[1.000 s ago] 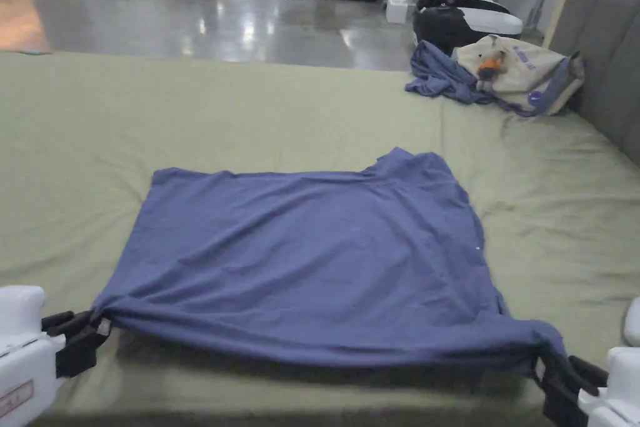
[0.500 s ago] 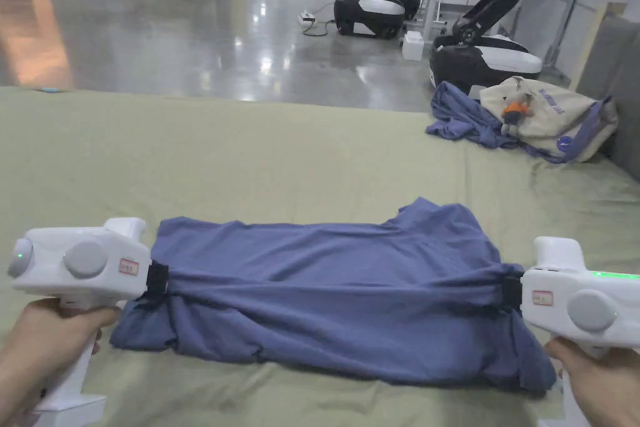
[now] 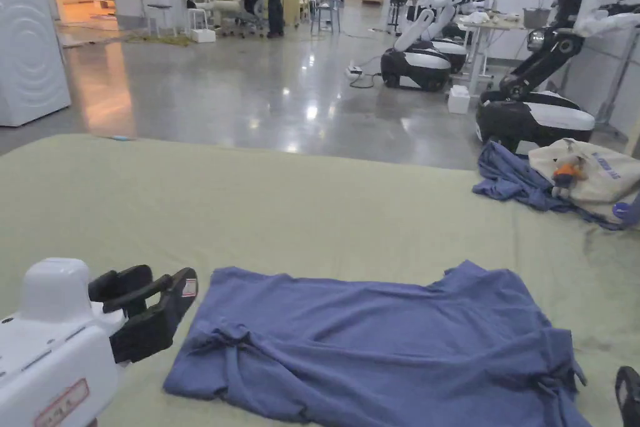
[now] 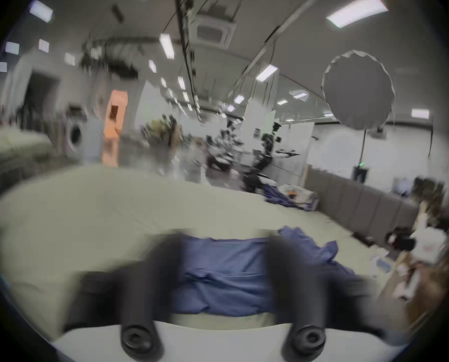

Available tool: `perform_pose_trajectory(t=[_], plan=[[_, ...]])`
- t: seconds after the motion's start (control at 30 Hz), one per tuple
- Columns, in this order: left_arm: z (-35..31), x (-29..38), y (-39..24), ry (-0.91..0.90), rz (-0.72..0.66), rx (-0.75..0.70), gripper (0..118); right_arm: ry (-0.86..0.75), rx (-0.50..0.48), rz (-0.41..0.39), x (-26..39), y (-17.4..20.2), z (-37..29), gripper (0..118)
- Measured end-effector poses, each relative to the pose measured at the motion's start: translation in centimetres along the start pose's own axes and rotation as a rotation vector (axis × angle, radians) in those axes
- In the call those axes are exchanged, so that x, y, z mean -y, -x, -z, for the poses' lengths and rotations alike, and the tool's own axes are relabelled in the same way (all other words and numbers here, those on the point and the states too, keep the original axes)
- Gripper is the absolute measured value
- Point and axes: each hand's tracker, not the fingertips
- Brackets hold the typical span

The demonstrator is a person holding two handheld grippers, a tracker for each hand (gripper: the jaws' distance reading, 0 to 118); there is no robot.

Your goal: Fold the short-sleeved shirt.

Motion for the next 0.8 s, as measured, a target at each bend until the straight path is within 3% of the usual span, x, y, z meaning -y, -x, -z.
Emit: perform_pose_trajectory(t=[0.03, 0.07, 0.1, 0.13, 0.17, 0.23, 0.27, 0.3, 0.33, 0.43, 0.5, 0.6, 0.63, 0.67, 0.7, 0.73, 0.77, 0.8], plan=[[-1.3, 0.2, -1.0, -0.003, 0.037, -0.117, 0, 0.013, 0.008, 0.006, 0.0, 0.2, -1.3, 65], [-2.5, 1.0, -0.8, -0.052, 0.010, -0.194, 0, 0.014, 0.009, 0.014, 0.0, 0.1, -2.1, 6], [-3.3, 1.1, 0.2, -0.015, -0.061, -0.122, 0, 0.006, 0.017, 0.048, 0.3, -0.4, -3.2, 2], [-3.8, 1.4, 0.5, 0.095, -0.122, -0.051, 0, 0.024, -0.017, 0.085, 0.5, -0.5, -3.9, 2], [-3.7, 2.3, 0.7, 0.119, -0.110, -0.079, 0, 0.070, -0.056, 0.081, 0.5, -0.6, -4.4, 2], [-1.0, 4.7, 1.8, 0.232, -0.008, -0.152, 0, 0.063, -0.035, 0.081, 0.9, -0.5, -4.9, 2], [0.5, 5.4, 2.9, 0.314, 0.017, -0.134, 16, 0.077, -0.055, 0.086, 0.9, -0.6, -5.0, 2], [2.2, 6.3, 4.2, 0.370, 0.019, -0.120, 85, 0.084, -0.061, 0.091, 1.1, -0.5, -5.0, 2], [5.8, 7.7, 5.1, 0.493, -0.006, -0.132, 118, 0.081, -0.064, 0.089, 1.3, -0.4, -5.0, 2], [11.1, 10.7, 9.0, 0.630, -0.096, -0.149, 118, 0.079, -0.060, 0.076, 1.5, -0.2, -4.9, 2], [14.3, 12.1, 9.4, 0.694, -0.079, -0.206, 118, 0.088, -0.060, 0.083, 1.9, -0.3, -4.5, 2], [15.7, 12.2, 9.6, 0.687, -0.074, -0.156, 116, 0.109, -0.055, 0.066, 2.2, -0.3, -3.7, 2], [16.4, 12.5, 9.2, 0.689, -0.022, -0.150, 105, 0.116, -0.053, 0.060, 2.2, 0.0, -3.5, 2], [17.0, 12.8, 8.8, 0.717, 0.005, -0.152, 75, 0.130, -0.059, 0.054, 2.3, 0.1, -3.1, 2], [17.7, 13.3, 8.4, 0.761, 0.026, -0.132, 75, 0.130, -0.056, 0.052, 2.5, 0.3, -2.7, 2], [17.5, 13.8, 8.0, 0.776, 0.075, -0.135, 65, 0.143, -0.065, 0.041, 2.5, 0.4, -2.2, 2], [17.4, 13.9, 7.0, 0.733, 0.185, -0.226, 57, 0.154, -0.070, 0.034, 2.7, 0.5, -1.9, 2], [17.0, 13.2, 6.6, 0.695, 0.220, -0.179, 32, 0.160, -0.066, 0.033, 2.8, 0.7, -1.3, 2]])
